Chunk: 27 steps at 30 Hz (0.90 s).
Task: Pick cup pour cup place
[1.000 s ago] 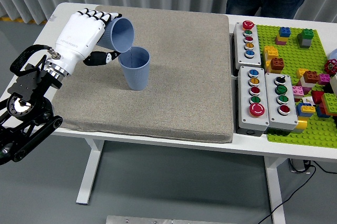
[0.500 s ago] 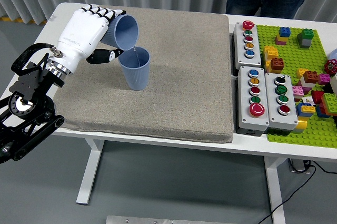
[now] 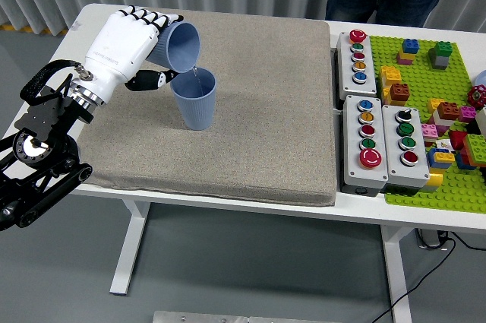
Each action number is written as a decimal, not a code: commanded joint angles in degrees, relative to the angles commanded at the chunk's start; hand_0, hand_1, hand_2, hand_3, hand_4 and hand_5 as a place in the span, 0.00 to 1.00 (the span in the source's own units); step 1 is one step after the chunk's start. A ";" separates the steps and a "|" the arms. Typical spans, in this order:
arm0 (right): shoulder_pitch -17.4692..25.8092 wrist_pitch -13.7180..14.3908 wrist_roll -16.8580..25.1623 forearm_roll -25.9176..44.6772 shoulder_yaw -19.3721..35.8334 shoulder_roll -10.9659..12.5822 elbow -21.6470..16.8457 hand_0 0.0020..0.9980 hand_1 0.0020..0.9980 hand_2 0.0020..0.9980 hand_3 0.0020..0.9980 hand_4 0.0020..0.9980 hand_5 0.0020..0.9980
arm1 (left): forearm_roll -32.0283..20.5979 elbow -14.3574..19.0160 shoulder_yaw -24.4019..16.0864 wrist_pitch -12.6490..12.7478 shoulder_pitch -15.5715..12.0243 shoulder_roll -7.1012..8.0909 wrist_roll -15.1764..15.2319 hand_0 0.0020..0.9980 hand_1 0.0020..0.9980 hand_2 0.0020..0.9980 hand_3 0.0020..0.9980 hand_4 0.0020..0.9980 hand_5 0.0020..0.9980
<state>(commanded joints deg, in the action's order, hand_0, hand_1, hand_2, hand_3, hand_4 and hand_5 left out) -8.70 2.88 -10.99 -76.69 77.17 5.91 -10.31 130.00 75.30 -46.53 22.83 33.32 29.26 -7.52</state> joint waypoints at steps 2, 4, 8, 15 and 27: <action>-0.02 0.01 -0.01 0.03 0.00 -0.02 0.00 0.70 0.70 0.63 0.62 0.21 0.40 | 0.00 -0.13 0.38 0.20 0.23 0.16 -0.12 0.69 0.64 0.67 0.62 0.53 0.00; -0.08 -0.02 -0.05 -0.08 0.04 -0.03 0.00 0.70 0.70 0.63 0.62 0.21 0.40 | 0.00 -0.30 0.90 0.20 0.50 0.41 -0.17 0.69 0.64 0.67 0.62 0.53 0.00; -0.03 -0.02 -0.04 -0.08 0.08 -0.03 0.00 0.70 0.70 0.63 0.62 0.21 0.40 | 0.00 -0.56 1.51 0.23 0.72 0.85 -0.20 0.69 0.64 0.67 0.62 0.52 0.00; 0.14 -0.07 -0.07 -0.19 0.08 -0.04 0.00 0.70 0.70 0.63 0.62 0.21 0.40 | 0.00 -0.68 2.38 0.05 0.86 1.24 -0.29 0.69 0.64 0.67 0.62 0.52 0.00; 0.39 -0.13 -0.14 -0.47 0.20 -0.09 0.00 0.70 0.70 0.63 0.62 0.21 0.40 | 0.00 -0.98 3.12 0.06 1.04 1.37 -0.57 0.69 0.64 0.67 0.61 0.52 0.00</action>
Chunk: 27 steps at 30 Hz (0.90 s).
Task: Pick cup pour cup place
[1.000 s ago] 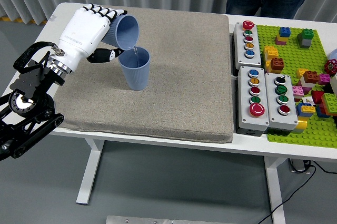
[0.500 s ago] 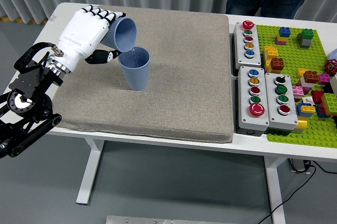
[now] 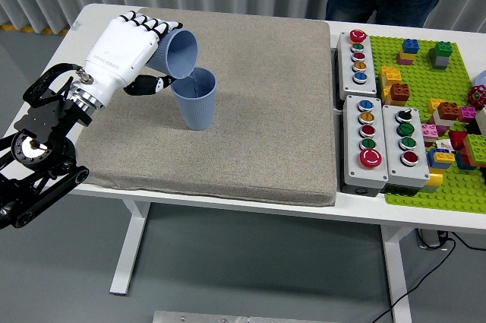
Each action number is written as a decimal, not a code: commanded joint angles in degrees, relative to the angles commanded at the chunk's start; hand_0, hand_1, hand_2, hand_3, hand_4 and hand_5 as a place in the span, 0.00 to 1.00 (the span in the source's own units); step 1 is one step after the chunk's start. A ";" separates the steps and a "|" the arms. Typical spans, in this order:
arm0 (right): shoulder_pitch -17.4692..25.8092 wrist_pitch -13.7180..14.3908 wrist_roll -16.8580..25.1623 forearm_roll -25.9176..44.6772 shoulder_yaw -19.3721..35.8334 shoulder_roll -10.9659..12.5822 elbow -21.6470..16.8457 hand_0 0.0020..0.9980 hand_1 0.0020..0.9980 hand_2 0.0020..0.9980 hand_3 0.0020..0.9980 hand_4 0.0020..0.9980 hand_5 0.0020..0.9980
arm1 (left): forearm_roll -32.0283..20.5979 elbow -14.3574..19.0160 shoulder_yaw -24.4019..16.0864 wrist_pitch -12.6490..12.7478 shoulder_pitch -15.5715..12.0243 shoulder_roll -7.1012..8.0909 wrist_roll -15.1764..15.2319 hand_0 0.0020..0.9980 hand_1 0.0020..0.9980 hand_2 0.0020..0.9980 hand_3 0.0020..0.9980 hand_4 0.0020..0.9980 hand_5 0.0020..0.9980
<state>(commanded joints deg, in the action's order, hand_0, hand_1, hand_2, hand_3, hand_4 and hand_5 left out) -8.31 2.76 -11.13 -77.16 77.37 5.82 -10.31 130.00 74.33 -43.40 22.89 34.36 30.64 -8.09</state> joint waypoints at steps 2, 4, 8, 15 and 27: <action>0.07 -0.01 0.02 -0.05 0.02 0.01 0.00 0.70 0.70 0.63 0.62 0.21 0.40 | 0.00 -0.02 0.09 -0.06 -0.06 0.07 -0.01 0.69 0.64 0.67 0.61 0.52 0.00; 0.18 -0.01 0.02 -0.06 0.01 0.00 0.00 0.70 0.70 0.63 0.62 0.21 0.40 | 0.00 -0.01 0.12 -0.05 -0.20 0.07 -0.05 0.69 0.64 0.67 0.61 0.52 0.00; 0.28 -0.02 0.03 -0.15 0.05 0.01 0.00 0.70 0.70 0.63 0.62 0.21 0.40 | 0.00 -0.11 0.31 -0.18 -0.25 0.16 -0.10 0.69 0.64 0.67 0.61 0.52 0.00; 0.06 0.00 0.06 -0.07 0.06 0.03 0.00 0.70 0.70 0.63 0.62 0.21 0.40 | 0.00 -0.78 0.46 0.01 0.20 0.10 -0.19 0.69 0.64 0.67 0.61 0.52 0.00; 0.02 0.04 0.08 0.02 0.07 0.00 0.00 0.70 0.70 0.63 0.62 0.21 0.40 | 0.00 -1.38 1.30 -0.12 0.86 0.27 -0.71 0.69 0.64 0.67 0.61 0.52 0.01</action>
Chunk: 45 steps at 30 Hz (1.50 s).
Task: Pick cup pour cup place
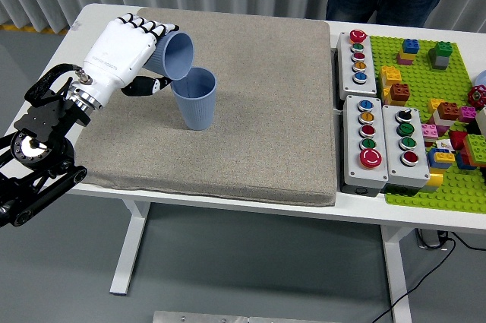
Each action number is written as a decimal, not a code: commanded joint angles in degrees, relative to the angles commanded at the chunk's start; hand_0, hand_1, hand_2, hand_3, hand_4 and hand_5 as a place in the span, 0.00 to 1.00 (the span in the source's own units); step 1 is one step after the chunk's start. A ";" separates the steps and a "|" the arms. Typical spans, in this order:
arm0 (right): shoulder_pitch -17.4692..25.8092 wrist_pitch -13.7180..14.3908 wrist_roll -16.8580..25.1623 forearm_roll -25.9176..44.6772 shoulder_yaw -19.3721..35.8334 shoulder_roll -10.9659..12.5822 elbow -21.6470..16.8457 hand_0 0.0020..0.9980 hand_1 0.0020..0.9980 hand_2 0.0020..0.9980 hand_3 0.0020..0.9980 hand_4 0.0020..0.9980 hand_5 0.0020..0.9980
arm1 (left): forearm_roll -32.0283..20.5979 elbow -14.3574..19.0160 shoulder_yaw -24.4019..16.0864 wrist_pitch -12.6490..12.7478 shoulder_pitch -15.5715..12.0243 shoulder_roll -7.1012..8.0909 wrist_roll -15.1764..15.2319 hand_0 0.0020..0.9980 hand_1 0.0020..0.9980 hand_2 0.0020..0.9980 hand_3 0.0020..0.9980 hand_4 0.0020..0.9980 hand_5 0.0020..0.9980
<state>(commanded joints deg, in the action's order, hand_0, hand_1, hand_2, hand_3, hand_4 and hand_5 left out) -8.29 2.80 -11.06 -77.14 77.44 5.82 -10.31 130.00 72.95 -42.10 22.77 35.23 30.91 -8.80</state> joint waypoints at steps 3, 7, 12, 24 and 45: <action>0.02 0.01 0.00 0.01 0.02 -0.01 0.00 0.70 0.70 0.63 0.62 0.21 0.40 | 0.00 0.13 0.22 -0.14 0.17 0.18 -0.15 0.69 0.64 0.67 0.60 0.52 0.00; -0.12 0.02 -0.01 0.00 0.01 0.01 0.00 0.70 0.70 0.63 0.62 0.21 0.40 | 0.00 0.01 0.29 -0.20 0.46 0.29 -0.31 0.69 0.64 0.66 0.60 0.52 0.00; -0.21 0.03 -0.01 0.10 0.01 0.01 0.00 0.70 0.70 0.63 0.62 0.21 0.40 | 0.00 0.05 0.63 -0.20 0.74 0.57 -0.65 0.69 0.64 0.66 0.60 0.52 0.00; -0.03 -0.02 -0.05 0.00 0.02 0.02 0.00 0.70 0.70 0.63 0.62 0.21 0.40 | 0.00 0.02 3.26 0.19 2.29 2.11 -1.84 0.69 0.64 0.66 0.60 0.51 0.00; 0.45 -0.02 -0.14 -0.07 -0.07 -0.13 0.00 0.70 0.70 0.63 0.62 0.21 0.40 | 0.00 0.97 4.27 0.42 2.41 2.54 -2.56 0.69 0.64 0.66 0.60 0.51 0.00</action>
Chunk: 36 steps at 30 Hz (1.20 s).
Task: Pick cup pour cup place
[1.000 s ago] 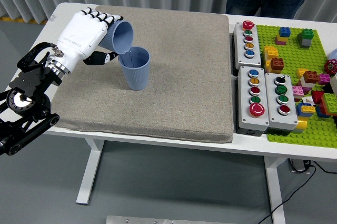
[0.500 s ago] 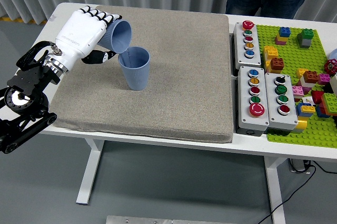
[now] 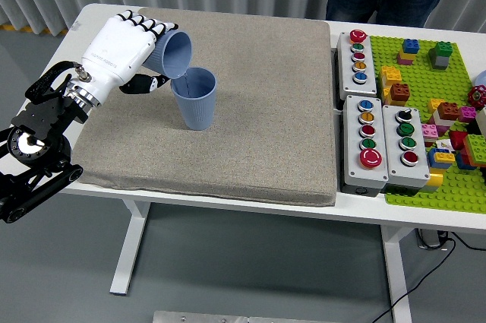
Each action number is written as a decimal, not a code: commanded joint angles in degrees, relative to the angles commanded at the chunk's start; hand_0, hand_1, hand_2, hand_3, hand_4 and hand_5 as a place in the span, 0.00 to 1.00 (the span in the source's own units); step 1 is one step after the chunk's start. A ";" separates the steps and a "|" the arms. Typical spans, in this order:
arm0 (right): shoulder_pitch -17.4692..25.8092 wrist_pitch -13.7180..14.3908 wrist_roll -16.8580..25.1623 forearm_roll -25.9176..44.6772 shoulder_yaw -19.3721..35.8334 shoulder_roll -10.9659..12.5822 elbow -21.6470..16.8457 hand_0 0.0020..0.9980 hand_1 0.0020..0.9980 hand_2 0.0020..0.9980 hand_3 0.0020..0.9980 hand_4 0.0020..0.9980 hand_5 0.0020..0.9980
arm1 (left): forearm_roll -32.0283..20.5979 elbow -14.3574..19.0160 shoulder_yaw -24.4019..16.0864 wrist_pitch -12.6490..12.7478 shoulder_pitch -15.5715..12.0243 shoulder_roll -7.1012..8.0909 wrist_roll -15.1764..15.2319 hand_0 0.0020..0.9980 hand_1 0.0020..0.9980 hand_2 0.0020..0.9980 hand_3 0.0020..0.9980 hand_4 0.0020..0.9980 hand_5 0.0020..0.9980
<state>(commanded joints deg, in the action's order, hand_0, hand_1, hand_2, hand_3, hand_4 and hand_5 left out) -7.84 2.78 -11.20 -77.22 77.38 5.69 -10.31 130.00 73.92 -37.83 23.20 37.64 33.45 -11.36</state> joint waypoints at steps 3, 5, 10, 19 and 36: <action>-0.11 0.00 -0.01 0.08 -0.12 0.01 0.00 0.70 0.70 0.63 0.62 0.21 0.40 | 0.00 0.13 0.13 -0.17 0.24 0.01 -0.06 0.69 0.64 0.66 0.60 0.51 0.00; -0.17 0.01 -0.01 0.10 -0.12 0.02 0.00 0.70 0.70 0.63 0.62 0.21 0.40 | 0.00 0.15 0.14 -0.22 0.35 0.00 -0.03 0.69 0.64 0.66 0.60 0.51 0.00; -0.28 0.03 0.01 0.52 -0.43 0.02 0.00 0.70 0.70 0.63 0.62 0.21 0.39 | 0.00 0.10 0.09 -0.46 0.37 -0.01 0.19 0.69 0.63 0.66 0.60 0.51 0.00; -0.32 0.07 0.00 0.64 -0.57 -0.02 0.00 0.70 0.70 0.63 0.62 0.21 0.39 | 0.00 0.66 0.27 -0.63 0.51 0.24 0.00 0.69 0.63 0.66 0.60 0.51 0.00; -0.46 0.10 0.04 0.77 -0.54 -0.02 0.00 0.70 0.70 0.63 0.62 0.21 0.39 | 0.00 1.12 1.13 -0.42 1.41 0.39 -0.99 0.69 0.63 0.66 0.59 0.51 0.00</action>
<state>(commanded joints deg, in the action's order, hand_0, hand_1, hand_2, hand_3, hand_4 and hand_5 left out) -8.30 2.88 -11.16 -76.45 76.84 5.67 -10.31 130.00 75.04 -36.70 22.77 39.05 33.84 -12.35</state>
